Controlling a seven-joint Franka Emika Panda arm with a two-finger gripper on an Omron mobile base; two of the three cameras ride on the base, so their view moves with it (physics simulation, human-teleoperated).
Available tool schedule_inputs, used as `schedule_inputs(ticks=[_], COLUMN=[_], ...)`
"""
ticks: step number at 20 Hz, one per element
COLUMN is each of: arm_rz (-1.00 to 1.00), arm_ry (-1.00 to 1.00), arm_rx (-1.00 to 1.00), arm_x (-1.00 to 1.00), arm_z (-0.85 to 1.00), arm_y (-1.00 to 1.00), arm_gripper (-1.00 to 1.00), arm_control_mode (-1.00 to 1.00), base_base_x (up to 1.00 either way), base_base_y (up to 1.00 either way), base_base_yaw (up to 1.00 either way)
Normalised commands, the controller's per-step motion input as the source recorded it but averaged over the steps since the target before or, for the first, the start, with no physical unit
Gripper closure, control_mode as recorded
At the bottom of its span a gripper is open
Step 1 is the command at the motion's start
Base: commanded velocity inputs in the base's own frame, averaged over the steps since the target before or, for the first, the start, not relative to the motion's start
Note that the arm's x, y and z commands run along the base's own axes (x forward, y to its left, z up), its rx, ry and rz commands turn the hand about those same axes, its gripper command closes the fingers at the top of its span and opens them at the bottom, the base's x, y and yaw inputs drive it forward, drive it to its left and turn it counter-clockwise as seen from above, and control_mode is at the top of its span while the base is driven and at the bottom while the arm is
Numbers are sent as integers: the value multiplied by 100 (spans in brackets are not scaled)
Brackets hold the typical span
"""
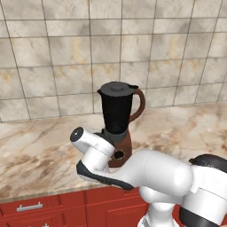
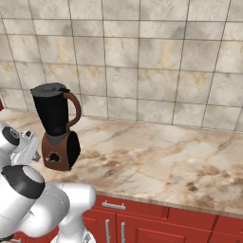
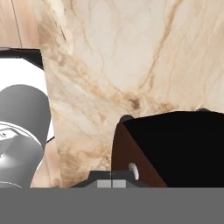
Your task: Grab the garlic and lime from the fridge, place them in the blender, close the lid, and turn on the blender to create a marinade.
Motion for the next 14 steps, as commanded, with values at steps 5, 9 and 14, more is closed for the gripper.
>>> schedule_inputs(ticks=[5,9,14], arm_rz=[0,0,0], arm_ry=[-7,-1,-16], arm_rx=[-7,-1,-6], arm_x=[9,15,1], arm_z=[-33,-8,-4], arm_y=[-5,0,0], arm_gripper=[100,100,100], arm_control_mode=[-100,-100,-100], base_base_x=[0,0,0], base_base_y=[0,0,0], base_base_yaw=[0,0,0])
